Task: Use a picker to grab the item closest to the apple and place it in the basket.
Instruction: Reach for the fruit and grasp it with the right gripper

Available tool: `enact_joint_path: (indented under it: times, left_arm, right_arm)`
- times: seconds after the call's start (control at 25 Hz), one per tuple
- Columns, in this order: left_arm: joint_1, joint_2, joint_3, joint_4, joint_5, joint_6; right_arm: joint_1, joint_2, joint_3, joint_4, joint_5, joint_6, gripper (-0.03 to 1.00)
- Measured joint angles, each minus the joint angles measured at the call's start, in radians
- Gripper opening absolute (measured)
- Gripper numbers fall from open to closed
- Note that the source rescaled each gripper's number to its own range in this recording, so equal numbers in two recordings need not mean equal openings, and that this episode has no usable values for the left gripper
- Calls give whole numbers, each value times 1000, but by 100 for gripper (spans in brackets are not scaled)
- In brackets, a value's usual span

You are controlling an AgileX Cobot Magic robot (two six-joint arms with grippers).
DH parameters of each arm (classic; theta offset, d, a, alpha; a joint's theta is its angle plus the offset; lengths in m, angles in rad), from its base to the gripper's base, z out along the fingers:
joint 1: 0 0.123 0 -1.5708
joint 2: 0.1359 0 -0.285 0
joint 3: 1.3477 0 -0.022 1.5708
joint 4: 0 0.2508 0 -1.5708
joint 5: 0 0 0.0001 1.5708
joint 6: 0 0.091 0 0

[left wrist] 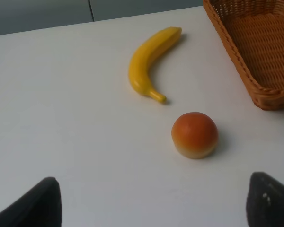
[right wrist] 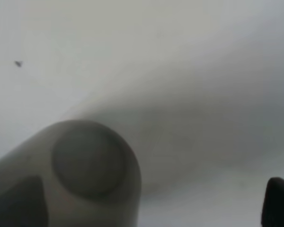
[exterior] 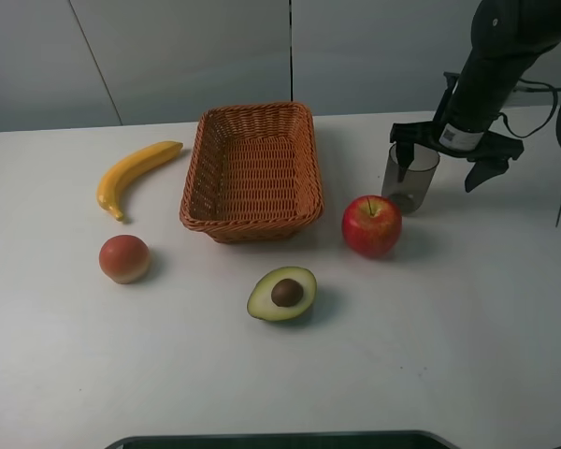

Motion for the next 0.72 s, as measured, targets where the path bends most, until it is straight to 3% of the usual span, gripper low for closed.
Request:
enact_joint_path:
  times: [0.04, 0.12, 0.28, 0.72]
  left_arm:
    - [0, 0, 0, 0, 0, 0]
    - [0, 0, 0, 0, 0, 0]
    - [0, 0, 0, 0, 0, 0]
    - [0, 0, 0, 0, 0, 0]
  right_arm:
    - [0, 5, 0, 0, -2, 0, 92]
    - [0, 13, 0, 0, -1, 0, 73]
    - [0, 19, 0, 6, -16, 0, 2]
    - [-2, 19, 0, 0, -24, 28, 0]
